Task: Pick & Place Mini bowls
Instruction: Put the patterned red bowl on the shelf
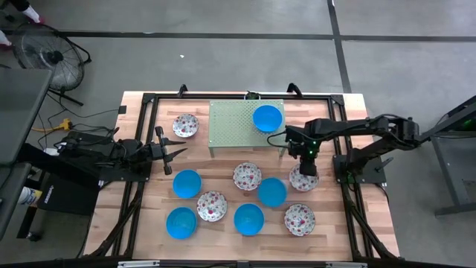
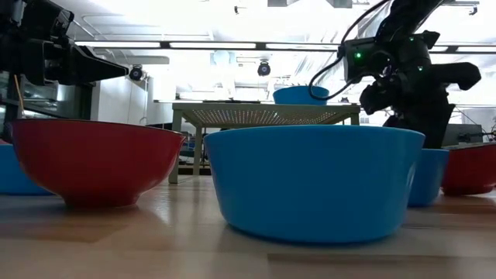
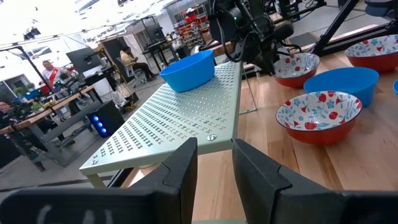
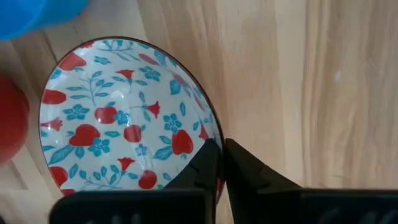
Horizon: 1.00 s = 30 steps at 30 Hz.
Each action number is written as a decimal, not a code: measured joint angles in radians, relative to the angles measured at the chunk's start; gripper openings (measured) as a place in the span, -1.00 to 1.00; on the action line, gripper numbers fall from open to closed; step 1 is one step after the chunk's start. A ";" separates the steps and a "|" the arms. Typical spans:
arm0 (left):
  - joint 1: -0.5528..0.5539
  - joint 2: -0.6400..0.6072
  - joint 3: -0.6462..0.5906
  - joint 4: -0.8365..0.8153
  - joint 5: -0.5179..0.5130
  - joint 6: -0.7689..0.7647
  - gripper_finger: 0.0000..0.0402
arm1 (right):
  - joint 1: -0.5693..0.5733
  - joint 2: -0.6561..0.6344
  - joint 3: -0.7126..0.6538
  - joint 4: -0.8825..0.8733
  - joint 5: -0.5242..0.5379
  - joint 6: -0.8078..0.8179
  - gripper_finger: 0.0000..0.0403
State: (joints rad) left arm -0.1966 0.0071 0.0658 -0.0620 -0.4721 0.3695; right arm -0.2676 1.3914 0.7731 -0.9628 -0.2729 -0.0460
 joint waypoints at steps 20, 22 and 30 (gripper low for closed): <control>0.000 0.000 0.000 0.000 0.000 0.000 -0.52 | 0.000 -0.185 0.015 -0.085 -0.082 0.226 -1.00; 0.000 0.000 0.000 0.000 0.000 0.000 -0.52 | 0.000 -0.204 0.047 -0.125 -0.077 0.230 -1.00; 0.000 0.000 0.000 0.000 0.000 0.000 -0.52 | 0.000 -0.220 0.296 -0.301 -0.078 0.250 -1.00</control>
State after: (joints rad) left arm -0.1963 0.0067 0.0658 -0.0620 -0.4721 0.3698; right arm -0.2680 1.1719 1.0696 -1.2643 -0.3510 0.2037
